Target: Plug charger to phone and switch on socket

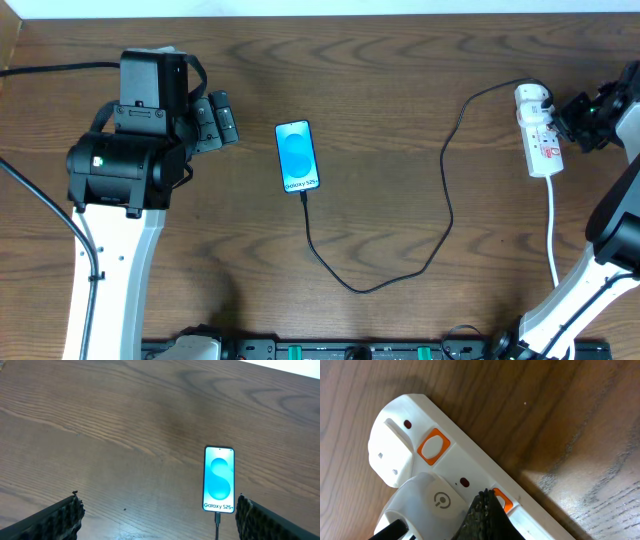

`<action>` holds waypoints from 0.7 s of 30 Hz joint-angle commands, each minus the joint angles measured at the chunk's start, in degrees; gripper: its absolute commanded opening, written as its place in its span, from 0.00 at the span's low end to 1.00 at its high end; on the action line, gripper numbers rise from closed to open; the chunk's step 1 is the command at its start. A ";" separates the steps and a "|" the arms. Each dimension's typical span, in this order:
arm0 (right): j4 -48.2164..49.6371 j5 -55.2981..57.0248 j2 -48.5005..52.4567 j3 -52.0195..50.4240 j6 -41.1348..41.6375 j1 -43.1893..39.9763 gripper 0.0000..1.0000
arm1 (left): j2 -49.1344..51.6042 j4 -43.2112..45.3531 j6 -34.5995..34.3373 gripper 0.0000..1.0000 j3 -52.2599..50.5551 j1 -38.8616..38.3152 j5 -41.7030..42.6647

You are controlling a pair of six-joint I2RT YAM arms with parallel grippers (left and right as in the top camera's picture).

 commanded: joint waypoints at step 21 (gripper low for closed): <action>-2.54 -5.84 2.08 -1.64 5.42 6.21 0.01 | -0.20 -1.03 0.07 0.98 0.00 -0.09 0.07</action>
